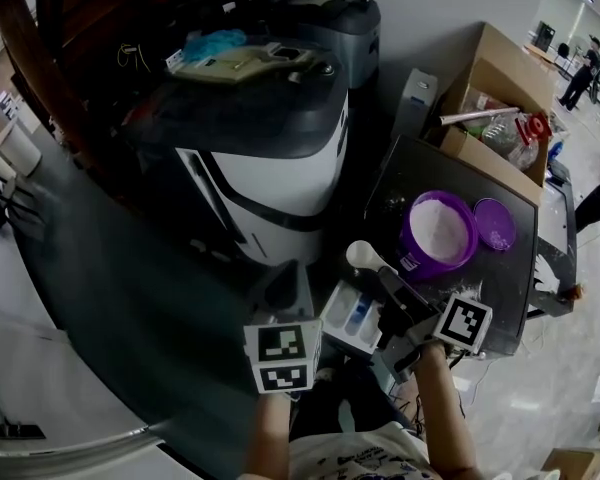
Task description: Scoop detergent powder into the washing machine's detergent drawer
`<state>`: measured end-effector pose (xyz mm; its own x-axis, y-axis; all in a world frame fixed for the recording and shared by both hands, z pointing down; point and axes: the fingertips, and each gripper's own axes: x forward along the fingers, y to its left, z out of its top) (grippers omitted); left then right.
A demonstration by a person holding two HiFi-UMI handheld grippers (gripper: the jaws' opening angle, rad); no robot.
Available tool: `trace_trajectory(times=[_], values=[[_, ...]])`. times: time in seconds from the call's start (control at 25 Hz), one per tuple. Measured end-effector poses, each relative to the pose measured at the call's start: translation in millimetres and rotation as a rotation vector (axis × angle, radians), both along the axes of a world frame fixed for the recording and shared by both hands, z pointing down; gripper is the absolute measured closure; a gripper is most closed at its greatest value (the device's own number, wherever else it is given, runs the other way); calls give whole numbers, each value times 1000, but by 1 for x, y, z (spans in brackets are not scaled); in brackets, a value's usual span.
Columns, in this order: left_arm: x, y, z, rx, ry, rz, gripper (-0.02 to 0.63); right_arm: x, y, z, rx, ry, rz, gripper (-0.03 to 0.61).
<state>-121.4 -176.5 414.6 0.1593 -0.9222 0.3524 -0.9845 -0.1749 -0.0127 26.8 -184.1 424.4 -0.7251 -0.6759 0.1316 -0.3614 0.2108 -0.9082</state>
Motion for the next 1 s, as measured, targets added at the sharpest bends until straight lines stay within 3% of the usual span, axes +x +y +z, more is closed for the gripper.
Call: trace_trajectory(times=[0.32, 1.0], values=[[-13, 8, 23, -40, 4, -5, 612, -5, 13, 38, -59, 128, 0, 560], [-6, 16, 62, -109, 11, 33, 612, -14, 33, 90, -140, 154, -26, 560]])
